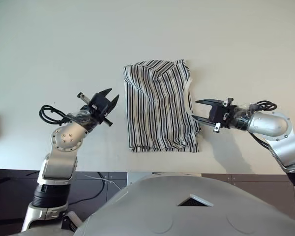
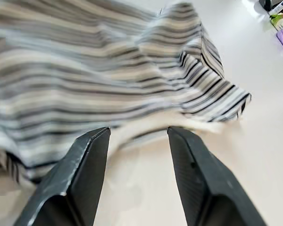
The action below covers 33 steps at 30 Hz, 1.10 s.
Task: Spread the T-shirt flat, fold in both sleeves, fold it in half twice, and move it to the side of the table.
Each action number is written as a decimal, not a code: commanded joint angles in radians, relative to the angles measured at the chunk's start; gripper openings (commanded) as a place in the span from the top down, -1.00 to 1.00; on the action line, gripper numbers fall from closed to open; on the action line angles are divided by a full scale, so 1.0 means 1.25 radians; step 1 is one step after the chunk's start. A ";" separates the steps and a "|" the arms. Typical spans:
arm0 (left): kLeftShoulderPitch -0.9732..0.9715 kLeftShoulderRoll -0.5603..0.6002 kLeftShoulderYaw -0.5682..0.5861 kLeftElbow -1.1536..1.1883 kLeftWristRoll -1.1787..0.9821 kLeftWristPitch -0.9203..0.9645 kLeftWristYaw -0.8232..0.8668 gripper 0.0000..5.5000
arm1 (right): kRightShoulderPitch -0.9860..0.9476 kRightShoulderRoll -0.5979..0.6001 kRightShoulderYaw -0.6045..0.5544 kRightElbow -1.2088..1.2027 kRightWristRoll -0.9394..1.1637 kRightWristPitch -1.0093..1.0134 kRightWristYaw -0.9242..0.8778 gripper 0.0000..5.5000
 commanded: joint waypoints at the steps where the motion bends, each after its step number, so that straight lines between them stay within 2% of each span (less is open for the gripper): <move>1: 0.112 0.215 0.020 0.029 0.053 -0.196 -0.176 0.29 | 0.049 -0.131 0.006 0.103 -0.166 -0.266 0.001 -0.01; 3: 0.146 0.279 0.004 0.045 0.077 -0.281 -0.227 0.18 | 0.061 -0.133 0.019 0.078 -0.144 -0.290 0.043 -0.13; 6: 0.156 0.305 -0.026 0.063 0.123 -0.361 -0.244 0.04 | 0.081 -0.124 0.036 0.030 -0.151 -0.306 0.075 -0.27; 12: 0.109 0.280 -0.098 0.132 0.199 -0.451 -0.223 0.02 | 0.083 -0.123 0.050 0.010 -0.181 -0.362 0.107 -0.27; 20: 0.104 0.238 -0.168 0.097 0.225 -0.456 -0.205 0.02 | 0.007 -0.069 0.066 0.107 -0.213 -0.435 0.111 -0.27; 27: 0.036 0.214 -0.240 0.211 0.301 -0.540 -0.162 0.02 | -0.020 -0.063 0.096 0.152 -0.193 -0.508 0.131 -0.27; 33: 0.003 0.209 -0.282 0.277 0.313 -0.587 -0.141 0.42 | -0.036 -0.047 0.117 0.179 -0.176 -0.540 0.138 0.15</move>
